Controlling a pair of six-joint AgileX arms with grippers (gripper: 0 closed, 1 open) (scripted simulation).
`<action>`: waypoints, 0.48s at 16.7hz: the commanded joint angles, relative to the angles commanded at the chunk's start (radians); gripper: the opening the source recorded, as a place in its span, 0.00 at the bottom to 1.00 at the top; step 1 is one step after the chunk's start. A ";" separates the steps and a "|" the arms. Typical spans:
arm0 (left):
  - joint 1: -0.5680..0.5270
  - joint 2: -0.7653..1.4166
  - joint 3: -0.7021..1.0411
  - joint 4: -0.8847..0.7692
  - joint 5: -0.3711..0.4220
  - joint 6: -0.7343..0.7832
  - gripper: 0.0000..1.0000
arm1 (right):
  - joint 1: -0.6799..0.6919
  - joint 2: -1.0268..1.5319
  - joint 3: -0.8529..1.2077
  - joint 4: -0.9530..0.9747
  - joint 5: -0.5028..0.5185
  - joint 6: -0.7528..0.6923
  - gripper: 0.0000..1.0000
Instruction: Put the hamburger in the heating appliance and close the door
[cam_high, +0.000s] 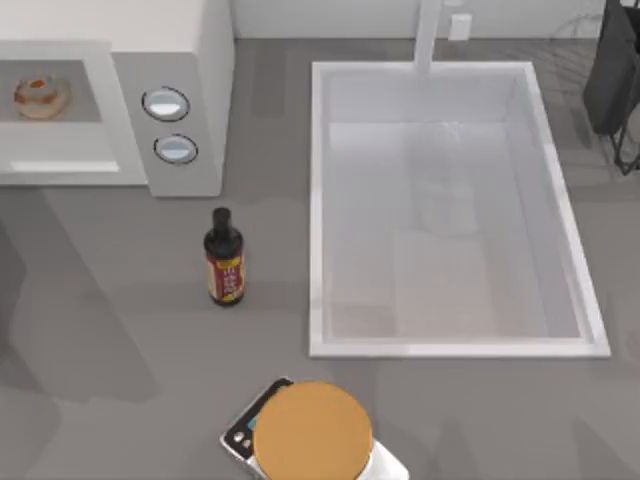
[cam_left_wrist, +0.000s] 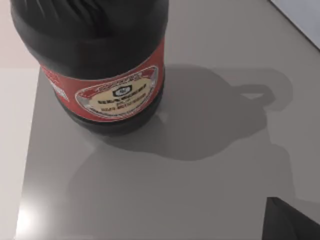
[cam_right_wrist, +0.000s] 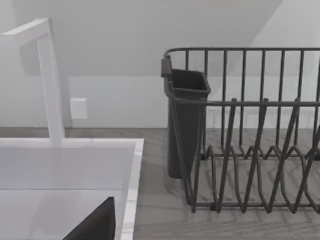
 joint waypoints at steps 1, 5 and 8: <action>0.000 0.000 0.000 0.000 0.000 0.000 0.00 | 0.000 0.000 0.000 0.000 0.000 0.000 1.00; -0.012 -0.012 -0.014 0.003 -0.010 -0.016 0.00 | 0.000 0.000 0.000 0.000 0.000 0.000 1.00; -0.111 -0.106 -0.095 0.028 -0.068 -0.105 0.00 | 0.000 0.000 0.000 0.000 0.000 0.000 1.00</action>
